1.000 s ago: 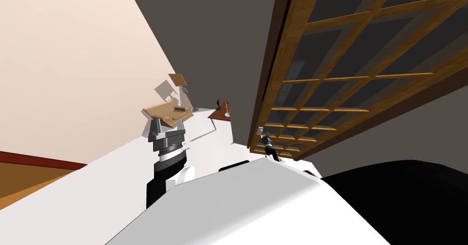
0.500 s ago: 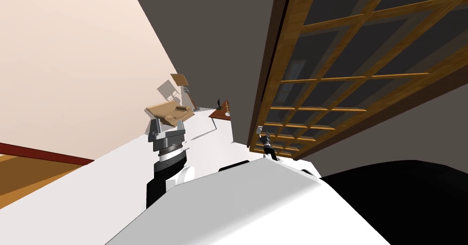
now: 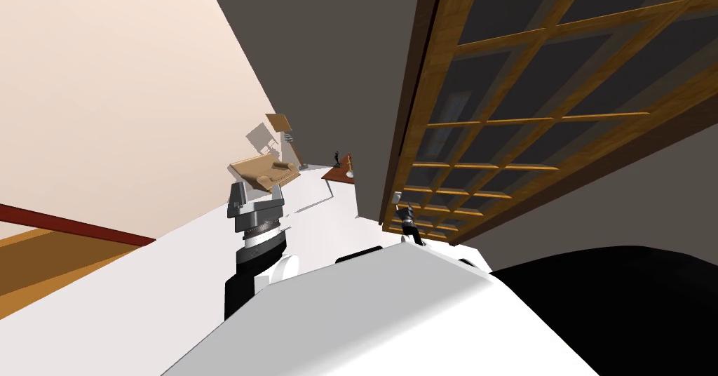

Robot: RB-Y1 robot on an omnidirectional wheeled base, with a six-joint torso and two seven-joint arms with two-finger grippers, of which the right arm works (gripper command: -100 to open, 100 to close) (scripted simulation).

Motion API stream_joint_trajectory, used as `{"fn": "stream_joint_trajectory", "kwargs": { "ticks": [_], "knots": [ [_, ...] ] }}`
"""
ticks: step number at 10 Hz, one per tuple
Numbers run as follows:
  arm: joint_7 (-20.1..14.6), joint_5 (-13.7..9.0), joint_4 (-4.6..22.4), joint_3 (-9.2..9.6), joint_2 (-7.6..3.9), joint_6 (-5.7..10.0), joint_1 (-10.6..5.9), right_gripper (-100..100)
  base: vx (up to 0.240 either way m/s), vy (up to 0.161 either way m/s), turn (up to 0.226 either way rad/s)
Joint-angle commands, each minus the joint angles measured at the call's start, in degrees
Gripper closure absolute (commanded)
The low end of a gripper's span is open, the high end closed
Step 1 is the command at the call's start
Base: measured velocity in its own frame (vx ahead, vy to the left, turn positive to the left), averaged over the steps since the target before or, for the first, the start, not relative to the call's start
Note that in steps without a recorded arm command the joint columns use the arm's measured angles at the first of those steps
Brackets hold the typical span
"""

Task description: Pull the door open

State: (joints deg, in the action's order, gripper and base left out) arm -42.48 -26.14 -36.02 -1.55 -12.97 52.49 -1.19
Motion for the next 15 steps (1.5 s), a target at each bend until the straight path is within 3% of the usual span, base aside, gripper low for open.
{"fn": "stream_joint_trajectory", "kwargs": {
  "ticks": [1, 2, 7, 15],
  "knots": [
    [-2.9, -1.2, -0.1, 0.43, 0.38, -0.15, -0.31, -100, -0.051, -0.008, 0.036],
    [-3.3, -1.2, -0.1, 0.43, 0.38, -0.15, -0.31, -100, -0.043, -0.007, 0.014],
    [-11.7, -5.2, -0.8, 1.83, 1.75, -0.82, -1.27, -100, -0.061, -0.010, 0.036],
    [-23.2, -9.3, -1.4, 3.28, 3.17, -1.52, -2.28, -100, -0.054, -0.005, 0.026]
  ]
}}
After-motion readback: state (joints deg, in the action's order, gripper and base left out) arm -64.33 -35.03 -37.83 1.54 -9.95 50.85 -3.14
